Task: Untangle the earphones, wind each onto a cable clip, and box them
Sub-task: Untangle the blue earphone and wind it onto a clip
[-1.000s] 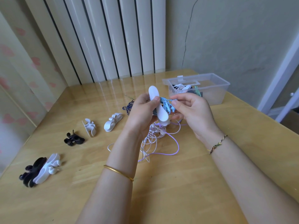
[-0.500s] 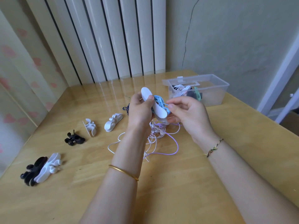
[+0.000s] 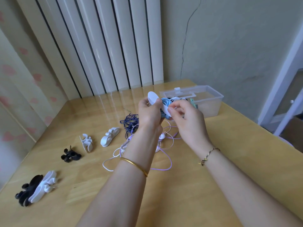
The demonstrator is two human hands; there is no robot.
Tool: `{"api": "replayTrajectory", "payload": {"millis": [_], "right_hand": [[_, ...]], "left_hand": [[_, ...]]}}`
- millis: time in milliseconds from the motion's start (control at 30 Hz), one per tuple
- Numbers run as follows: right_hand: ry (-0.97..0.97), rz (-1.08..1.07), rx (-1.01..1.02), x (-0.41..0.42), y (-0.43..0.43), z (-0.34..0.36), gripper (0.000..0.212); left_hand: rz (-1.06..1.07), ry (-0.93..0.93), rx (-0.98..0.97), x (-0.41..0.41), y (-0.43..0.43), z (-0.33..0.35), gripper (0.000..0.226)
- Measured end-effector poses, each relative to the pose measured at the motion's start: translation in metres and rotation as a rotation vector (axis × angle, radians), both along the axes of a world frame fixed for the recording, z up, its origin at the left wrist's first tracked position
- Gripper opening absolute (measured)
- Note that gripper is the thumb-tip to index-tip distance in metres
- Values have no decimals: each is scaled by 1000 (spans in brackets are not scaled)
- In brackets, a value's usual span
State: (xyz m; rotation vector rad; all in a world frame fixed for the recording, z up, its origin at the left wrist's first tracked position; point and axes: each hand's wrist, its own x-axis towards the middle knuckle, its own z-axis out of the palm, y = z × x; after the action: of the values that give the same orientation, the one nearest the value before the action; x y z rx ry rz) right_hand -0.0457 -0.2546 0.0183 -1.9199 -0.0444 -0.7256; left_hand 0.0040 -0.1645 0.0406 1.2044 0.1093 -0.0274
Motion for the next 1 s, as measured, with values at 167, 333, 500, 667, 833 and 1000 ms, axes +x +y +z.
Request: {"api": "replayTrajectory", "payload": {"millis": [167,333,500,667,833,1000], "right_hand": [[88,-37,103,12,-32,7,13],[270,-36,28,45,-74,28,26],[391,153,97,73,-105,49,19],[373,-254,-174,114,-129,54,5],[620,-402,-629,135,-127,50,25],[712,-434,-805,147,-125,39,8]], "left_hand": [[-53,27,-69,11,-29,7,28],[-124,-4,0,33,-53,11,34],[-128,-37,134,58,-75,18,41],[-83,-132,639,81,-81,9,36],[-124,-122,848,86,-79,0,38],[-101,-157,880,91,-78,-1,46]]}}
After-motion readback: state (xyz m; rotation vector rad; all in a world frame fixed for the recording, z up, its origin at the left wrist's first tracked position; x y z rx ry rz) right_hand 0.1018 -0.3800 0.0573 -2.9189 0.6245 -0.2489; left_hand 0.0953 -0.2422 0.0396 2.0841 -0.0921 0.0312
